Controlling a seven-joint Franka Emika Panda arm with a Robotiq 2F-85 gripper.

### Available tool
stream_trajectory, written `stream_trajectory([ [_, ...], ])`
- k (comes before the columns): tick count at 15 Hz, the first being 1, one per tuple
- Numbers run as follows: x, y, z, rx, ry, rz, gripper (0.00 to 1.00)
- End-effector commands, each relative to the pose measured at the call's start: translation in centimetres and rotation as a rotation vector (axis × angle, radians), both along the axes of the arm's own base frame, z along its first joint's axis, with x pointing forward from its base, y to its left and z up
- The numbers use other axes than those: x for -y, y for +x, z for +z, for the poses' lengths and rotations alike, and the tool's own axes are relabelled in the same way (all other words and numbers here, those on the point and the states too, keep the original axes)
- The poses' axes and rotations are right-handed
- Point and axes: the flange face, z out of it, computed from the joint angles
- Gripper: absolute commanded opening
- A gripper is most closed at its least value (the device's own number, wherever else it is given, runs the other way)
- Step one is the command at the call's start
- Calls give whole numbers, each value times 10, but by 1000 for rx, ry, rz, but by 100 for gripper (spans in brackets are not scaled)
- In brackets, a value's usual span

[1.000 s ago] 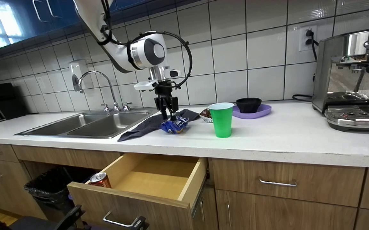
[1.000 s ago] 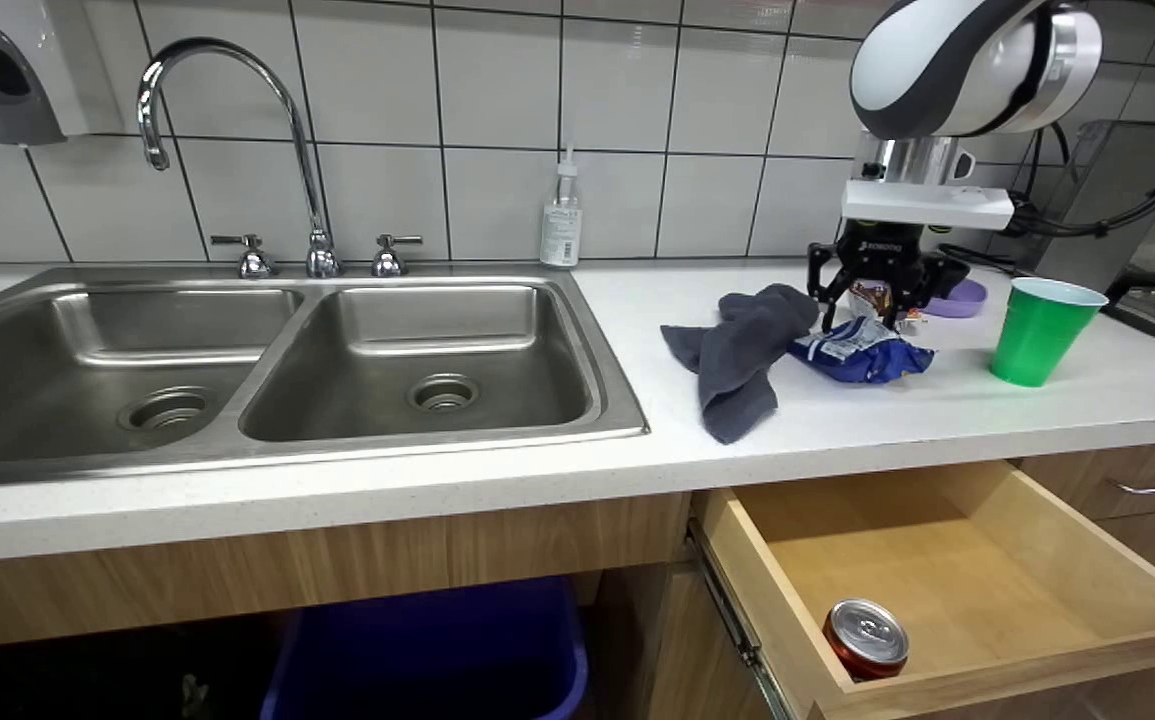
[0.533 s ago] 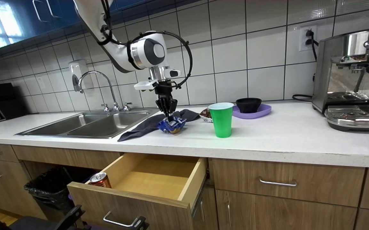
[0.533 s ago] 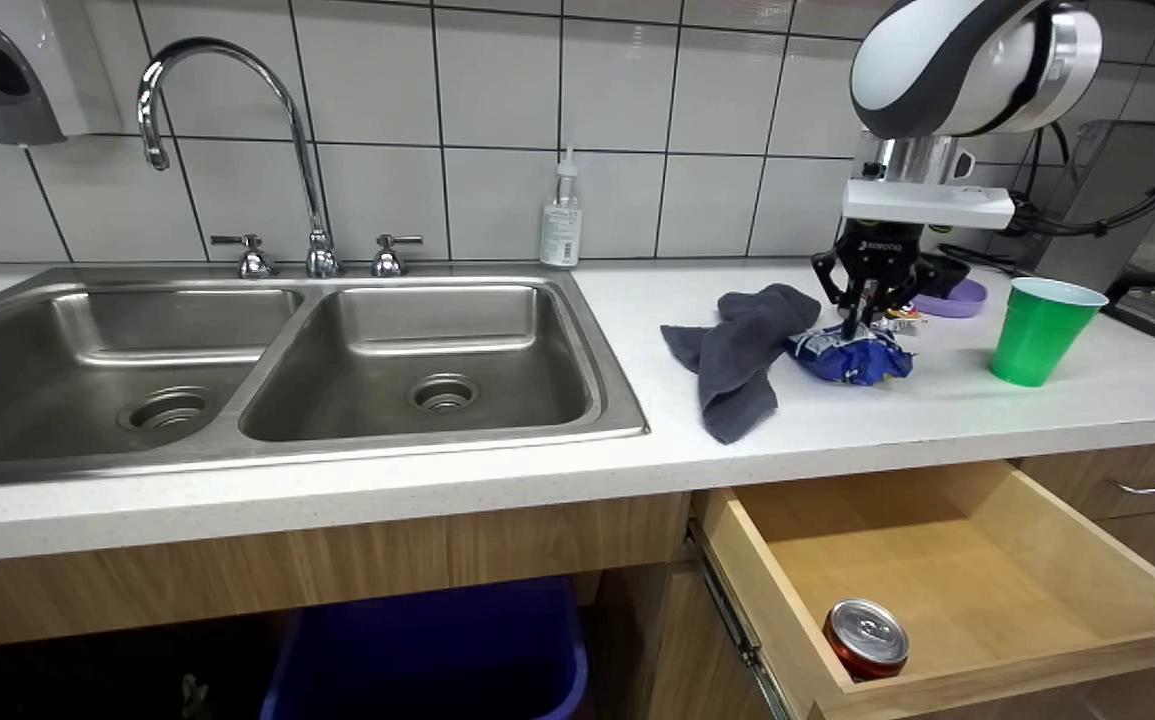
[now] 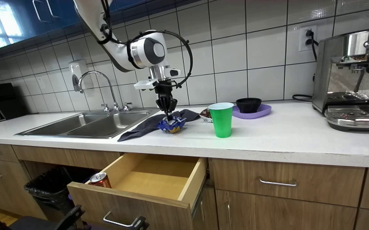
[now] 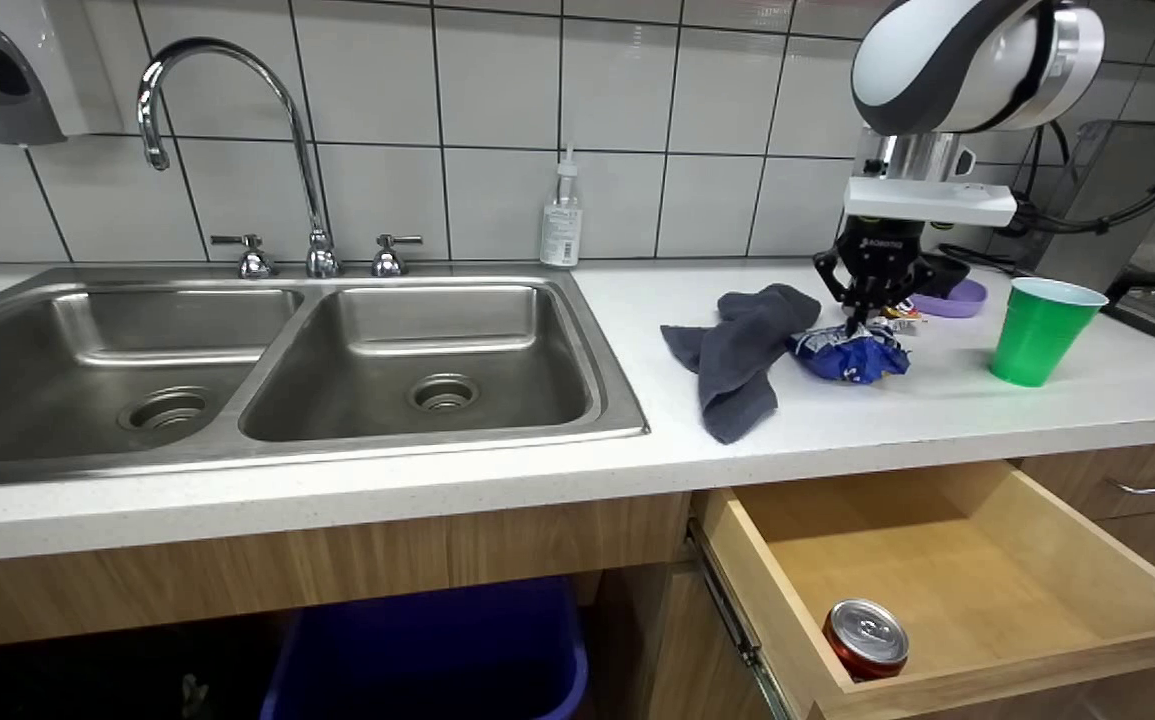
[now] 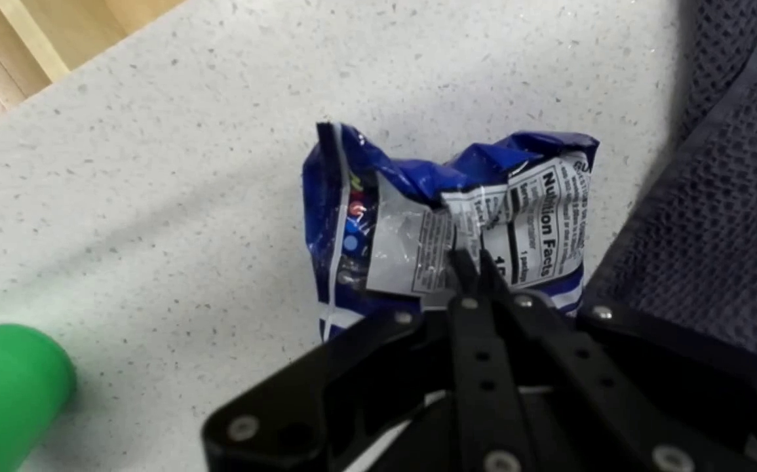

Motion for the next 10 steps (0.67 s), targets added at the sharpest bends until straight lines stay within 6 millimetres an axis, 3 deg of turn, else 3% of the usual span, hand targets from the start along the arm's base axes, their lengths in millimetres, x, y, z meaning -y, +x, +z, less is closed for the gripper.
stream_trajectory([
  [1,2,-9,22,0,29,22,0],
  [10,-5,-51,51,11,55,48,0],
])
